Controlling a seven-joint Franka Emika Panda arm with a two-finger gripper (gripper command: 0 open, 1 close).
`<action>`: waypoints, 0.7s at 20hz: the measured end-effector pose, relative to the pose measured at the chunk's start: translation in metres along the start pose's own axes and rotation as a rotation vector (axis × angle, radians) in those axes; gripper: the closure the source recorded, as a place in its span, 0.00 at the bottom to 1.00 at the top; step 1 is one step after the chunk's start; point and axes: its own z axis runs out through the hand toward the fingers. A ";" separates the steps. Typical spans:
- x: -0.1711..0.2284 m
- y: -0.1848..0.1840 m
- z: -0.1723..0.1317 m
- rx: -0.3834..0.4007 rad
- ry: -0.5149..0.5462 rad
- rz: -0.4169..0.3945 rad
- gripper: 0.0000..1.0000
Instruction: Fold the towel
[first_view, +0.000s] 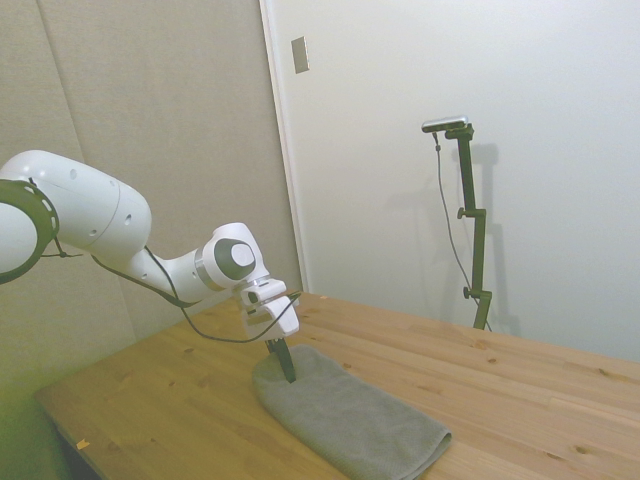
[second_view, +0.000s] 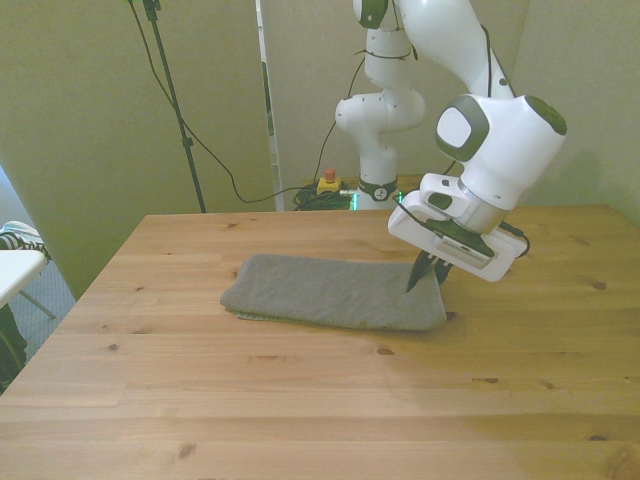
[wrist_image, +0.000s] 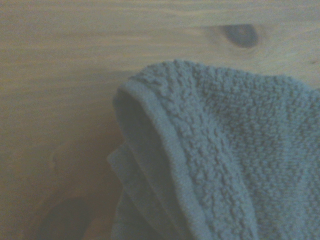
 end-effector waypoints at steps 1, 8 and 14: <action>0.007 0.005 -0.007 0.011 0.003 0.007 1.00; 0.044 0.047 -0.054 0.081 0.017 0.050 1.00; 0.064 0.085 -0.073 0.110 0.018 0.088 1.00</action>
